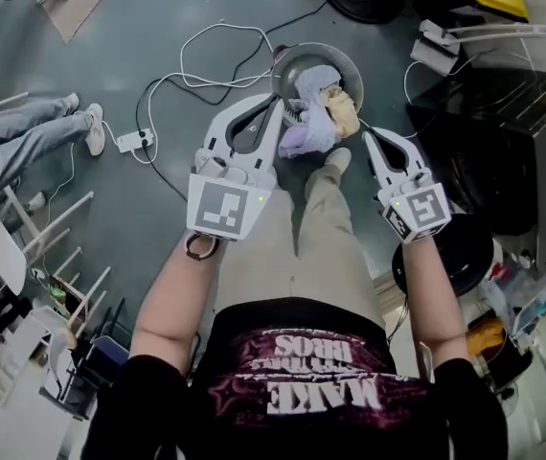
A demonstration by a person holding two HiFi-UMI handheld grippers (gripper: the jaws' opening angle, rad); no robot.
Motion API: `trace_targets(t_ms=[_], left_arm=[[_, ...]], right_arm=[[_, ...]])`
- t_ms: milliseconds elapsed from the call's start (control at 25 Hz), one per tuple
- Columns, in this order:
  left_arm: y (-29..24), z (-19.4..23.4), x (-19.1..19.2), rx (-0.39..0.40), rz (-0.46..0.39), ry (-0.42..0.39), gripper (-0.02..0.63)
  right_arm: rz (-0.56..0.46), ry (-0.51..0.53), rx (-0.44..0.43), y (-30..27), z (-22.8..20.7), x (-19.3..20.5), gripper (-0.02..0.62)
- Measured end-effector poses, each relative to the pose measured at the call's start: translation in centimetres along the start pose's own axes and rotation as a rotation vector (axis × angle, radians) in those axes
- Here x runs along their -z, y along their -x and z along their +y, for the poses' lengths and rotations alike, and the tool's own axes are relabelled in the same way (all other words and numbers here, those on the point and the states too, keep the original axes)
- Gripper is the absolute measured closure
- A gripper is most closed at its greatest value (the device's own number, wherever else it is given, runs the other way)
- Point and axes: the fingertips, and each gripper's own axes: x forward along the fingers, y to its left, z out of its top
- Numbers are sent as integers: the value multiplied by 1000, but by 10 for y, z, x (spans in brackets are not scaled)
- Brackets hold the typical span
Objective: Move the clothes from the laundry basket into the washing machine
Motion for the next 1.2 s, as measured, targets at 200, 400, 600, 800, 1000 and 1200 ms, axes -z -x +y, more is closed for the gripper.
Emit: trace_targets(t_ms=[200, 400, 600, 800, 1000, 1200], left_arm=[[-11, 7, 27, 1, 0, 11, 601], [-19, 10, 61, 14, 21, 19, 601], [-28, 11, 100, 23, 56, 25, 601], [-31, 13, 136, 38, 104, 36, 601], [-33, 18, 162, 49, 128, 31, 601], [-39, 22, 175, 58, 144, 26, 601]], right_arm=[[21, -14, 13, -20, -11, 27, 592], [42, -34, 37, -42, -23, 57, 592], [79, -28, 44, -67, -34, 92, 592], [150, -16, 33, -89, -36, 140, 592], [243, -33, 33, -106, -36, 200, 592], [334, -46, 28, -121, -37, 251, 591]])
